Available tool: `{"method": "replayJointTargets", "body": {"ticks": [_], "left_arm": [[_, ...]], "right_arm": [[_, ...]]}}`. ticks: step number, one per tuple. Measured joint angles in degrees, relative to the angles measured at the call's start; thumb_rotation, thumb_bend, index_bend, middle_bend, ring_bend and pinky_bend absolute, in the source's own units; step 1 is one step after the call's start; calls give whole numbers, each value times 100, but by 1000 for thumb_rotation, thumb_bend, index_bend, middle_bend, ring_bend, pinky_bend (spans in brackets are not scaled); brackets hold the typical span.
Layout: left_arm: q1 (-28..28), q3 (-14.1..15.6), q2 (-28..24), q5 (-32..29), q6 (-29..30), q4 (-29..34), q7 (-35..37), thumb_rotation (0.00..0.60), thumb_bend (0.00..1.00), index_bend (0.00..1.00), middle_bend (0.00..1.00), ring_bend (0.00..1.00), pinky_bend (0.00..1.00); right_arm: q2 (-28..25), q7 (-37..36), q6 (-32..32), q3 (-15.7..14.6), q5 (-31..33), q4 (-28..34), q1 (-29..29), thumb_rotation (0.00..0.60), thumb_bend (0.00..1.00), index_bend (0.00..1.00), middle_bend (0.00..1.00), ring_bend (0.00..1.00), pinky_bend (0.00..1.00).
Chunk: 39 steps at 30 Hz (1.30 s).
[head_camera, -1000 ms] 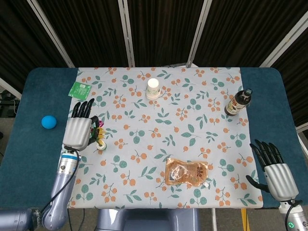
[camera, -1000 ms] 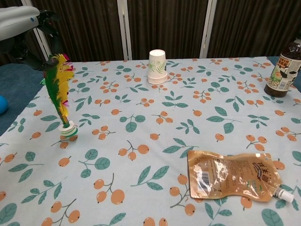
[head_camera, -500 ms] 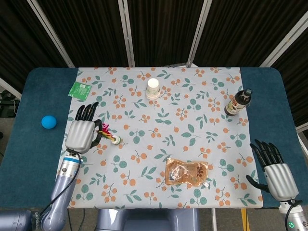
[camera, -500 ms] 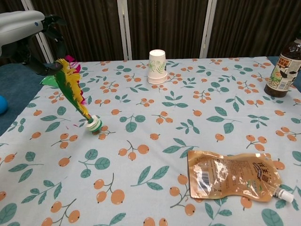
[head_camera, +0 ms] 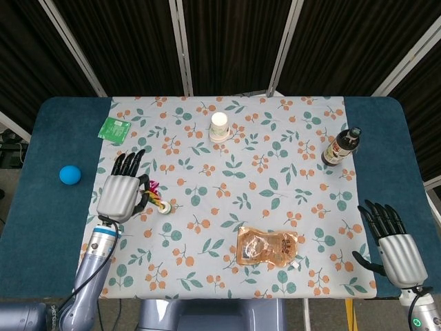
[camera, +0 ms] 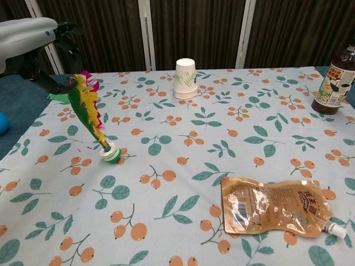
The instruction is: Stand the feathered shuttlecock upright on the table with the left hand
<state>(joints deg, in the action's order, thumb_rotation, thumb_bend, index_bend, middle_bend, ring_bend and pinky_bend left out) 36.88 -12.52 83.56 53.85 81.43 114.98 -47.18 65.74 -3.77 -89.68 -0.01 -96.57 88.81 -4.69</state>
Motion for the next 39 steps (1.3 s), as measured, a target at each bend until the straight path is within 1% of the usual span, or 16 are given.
{"method": "replayJointTargets", "body": {"ticks": [16,19,22,23,25,26,30,33,39], "left_arm": [[33,63,25,53,-33,7,69,600,587,626,0,0,0],[39,68,24,76,-33,18,72,600,581,609,0,0,0],[40,98,20,72,-49,30,64,600,522,554,0,0,0],[41,111,16,70,-59,35,62,600,488,523,0,0,0],[39,148,-5,81,-94,57,73,600,435,447,0,0,0],[38,153,-12,85,-100,67,80,600,405,393,0,0,0],[30,170,-74,170,-116,142,127,600,340,255,0,0,0],[7,172,-140,288,-92,235,202,600,326,203,0,0,0],[-89,208,-294,596,7,382,364,600,324,192,0,0,0]], "right_arm": [[1,1,-2,0,-4,-2,-1,600,106,61,0,0,0],[1,-1,-2,1,-3,-2,-1,600,105,61,0,0,0],[0,-1,-4,-1,-5,-2,-1,600,105,61,0,0,0],[0,-1,-6,-1,-7,-3,0,600,105,61,0,0,0],[1,2,-10,0,-6,-4,1,600,105,61,0,0,0],[2,3,-10,1,-5,-4,1,600,105,61,0,0,0],[3,5,-7,0,-8,-6,-1,600,105,61,0,0,0],[3,4,-8,1,-8,-6,-1,600,104,61,0,0,0],[3,0,-30,1,-19,-15,5,600,105,61,0,0,0]]}}
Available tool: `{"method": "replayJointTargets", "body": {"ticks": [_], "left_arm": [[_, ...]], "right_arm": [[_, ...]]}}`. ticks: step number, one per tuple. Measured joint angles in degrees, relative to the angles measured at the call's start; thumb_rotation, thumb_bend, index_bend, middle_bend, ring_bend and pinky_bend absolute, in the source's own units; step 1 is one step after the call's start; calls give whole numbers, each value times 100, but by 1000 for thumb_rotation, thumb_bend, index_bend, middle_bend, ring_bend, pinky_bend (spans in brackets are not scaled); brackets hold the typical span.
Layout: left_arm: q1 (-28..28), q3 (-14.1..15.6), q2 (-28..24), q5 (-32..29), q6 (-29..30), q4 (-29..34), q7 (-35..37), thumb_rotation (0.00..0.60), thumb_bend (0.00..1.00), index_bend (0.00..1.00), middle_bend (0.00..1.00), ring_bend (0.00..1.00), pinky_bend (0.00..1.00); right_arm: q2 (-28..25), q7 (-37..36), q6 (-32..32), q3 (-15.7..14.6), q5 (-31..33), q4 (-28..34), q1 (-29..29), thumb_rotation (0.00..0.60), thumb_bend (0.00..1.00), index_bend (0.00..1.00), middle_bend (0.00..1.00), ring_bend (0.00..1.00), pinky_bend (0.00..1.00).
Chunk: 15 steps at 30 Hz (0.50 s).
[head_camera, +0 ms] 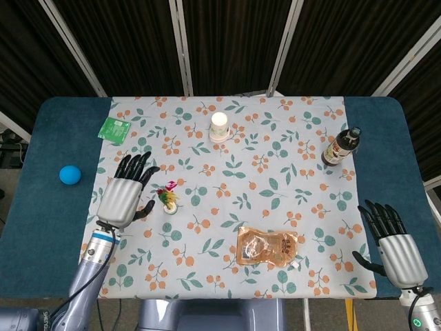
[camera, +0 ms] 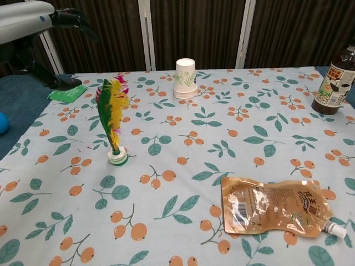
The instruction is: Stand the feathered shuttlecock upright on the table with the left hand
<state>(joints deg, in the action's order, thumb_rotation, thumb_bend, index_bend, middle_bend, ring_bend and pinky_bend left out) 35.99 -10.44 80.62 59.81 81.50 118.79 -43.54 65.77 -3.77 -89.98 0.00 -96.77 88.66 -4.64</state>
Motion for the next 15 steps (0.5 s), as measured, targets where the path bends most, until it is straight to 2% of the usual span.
{"method": "replayJointTargets", "body": {"ticks": [5,8,13,15], "left_arm": [[-219,231,-223,640,190,-10,207,600,313,177,0,0,0],[-492,530,-456,1203,385,-91,460,600,262,133,0,0,0],[-1237,1287,-900,2066,855,-590,1143,600,142,62,0,0,0],[-1542,1557,-1040,2243,1008,-863,1519,600,134,56,0,0,0]], "right_arm": [[-5,8,-1,0,6,-8,4,600,104,61,0,0,0],[-7,25,8,0,18,-6,5,600,105,60,0,0,0],[-5,124,45,-6,21,13,-1,600,105,56,0,0,0],[-2,162,56,-10,18,22,-4,600,104,54,0,0,0]]}}
